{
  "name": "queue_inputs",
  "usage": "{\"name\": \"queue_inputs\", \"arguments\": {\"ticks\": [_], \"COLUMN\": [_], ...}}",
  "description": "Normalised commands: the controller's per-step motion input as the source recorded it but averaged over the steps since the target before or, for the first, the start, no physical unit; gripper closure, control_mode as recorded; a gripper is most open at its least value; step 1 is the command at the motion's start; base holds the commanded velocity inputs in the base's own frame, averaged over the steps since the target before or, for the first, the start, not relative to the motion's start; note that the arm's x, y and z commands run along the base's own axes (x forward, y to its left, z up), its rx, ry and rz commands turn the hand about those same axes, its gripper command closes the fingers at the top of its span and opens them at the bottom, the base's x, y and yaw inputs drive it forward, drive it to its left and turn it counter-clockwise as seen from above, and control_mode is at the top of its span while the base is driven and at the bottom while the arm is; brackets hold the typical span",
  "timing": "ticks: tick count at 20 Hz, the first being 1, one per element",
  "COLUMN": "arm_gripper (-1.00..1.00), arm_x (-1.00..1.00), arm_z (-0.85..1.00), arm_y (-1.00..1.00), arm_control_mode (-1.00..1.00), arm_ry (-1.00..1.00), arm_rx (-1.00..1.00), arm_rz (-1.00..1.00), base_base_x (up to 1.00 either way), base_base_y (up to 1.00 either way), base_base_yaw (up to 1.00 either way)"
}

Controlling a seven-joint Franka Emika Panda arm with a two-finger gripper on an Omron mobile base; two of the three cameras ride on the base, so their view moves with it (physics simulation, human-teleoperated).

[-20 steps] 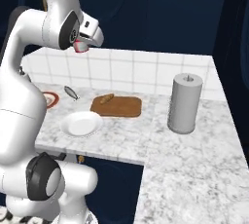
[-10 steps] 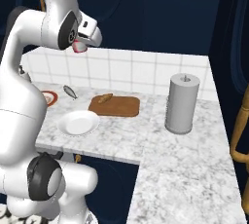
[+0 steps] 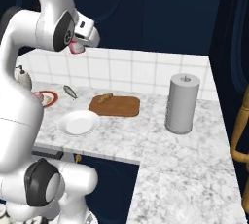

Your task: From the different types of pastries on the counter, select a croissant and place it on the cutting board. Then retrieve a jar of jam from the cabinet and place it alongside the croissant on the cutting board.

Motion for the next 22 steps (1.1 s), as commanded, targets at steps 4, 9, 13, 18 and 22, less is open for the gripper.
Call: {"name": "queue_inputs", "arguments": {"ticks": [4, 9, 13, 18, 22], "arm_gripper": [1.00, 1.00, 1.00, 1.00, 1.00], "arm_x": [-1.00, -0.26, 0.00, 0.00, 0.00], "arm_z": [-0.13, -0.62, -0.82, -0.72, -0.69], "arm_y": [0.14, 0.09, 0.00, 0.00, 0.00], "arm_control_mode": [-1.00, -1.00, -1.00, -1.00, -1.00], "arm_ry": [0.00, 0.00, 0.00, 0.00, 0.00], "arm_rx": [-0.02, -0.06, -0.05, -0.05, -0.05], "arm_rz": [0.00, 0.00, 0.04, 0.02, 0.01], "base_base_x": [0.00, 0.00, 0.00, 0.00, 0.00], "base_base_y": [0.00, 0.00, 0.00, 0.00, 0.00], "base_base_yaw": [0.00, 0.00, 0.00, 0.00, 0.00]}}
